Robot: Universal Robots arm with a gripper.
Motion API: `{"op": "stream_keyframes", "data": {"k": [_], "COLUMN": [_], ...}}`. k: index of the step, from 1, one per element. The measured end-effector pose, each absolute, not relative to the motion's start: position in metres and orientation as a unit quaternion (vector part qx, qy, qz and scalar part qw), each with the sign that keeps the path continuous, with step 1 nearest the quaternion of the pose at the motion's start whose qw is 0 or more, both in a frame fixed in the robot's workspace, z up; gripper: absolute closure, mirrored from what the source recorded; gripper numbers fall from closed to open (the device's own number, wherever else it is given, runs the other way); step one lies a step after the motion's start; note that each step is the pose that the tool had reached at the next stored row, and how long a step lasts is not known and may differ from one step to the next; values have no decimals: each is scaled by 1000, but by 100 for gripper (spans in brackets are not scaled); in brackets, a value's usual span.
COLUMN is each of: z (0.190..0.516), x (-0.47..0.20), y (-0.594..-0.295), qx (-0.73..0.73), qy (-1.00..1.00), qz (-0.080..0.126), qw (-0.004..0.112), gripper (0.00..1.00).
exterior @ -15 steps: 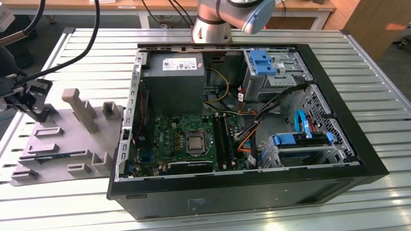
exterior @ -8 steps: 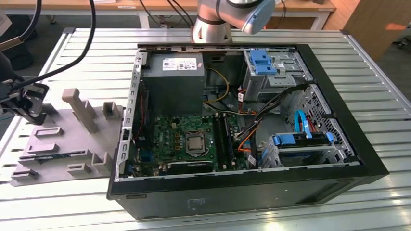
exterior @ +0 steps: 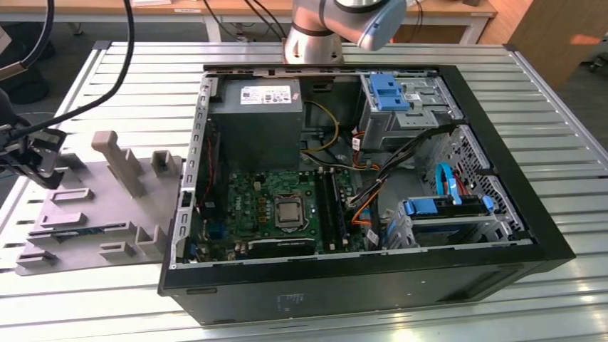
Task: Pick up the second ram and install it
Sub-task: 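Reach for the second ram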
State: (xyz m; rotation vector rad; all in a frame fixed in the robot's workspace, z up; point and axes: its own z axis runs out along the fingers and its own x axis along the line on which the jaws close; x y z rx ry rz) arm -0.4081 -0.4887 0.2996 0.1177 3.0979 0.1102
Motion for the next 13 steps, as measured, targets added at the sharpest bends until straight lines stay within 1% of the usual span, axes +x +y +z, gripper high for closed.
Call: {"op": "stream_keyframes", "data": {"k": [13], "z": [290], "x": [-423], "y": [-491], "qx": [38], "qy": [998], "qz": [36], "qw": [20], "gripper": [89]}}
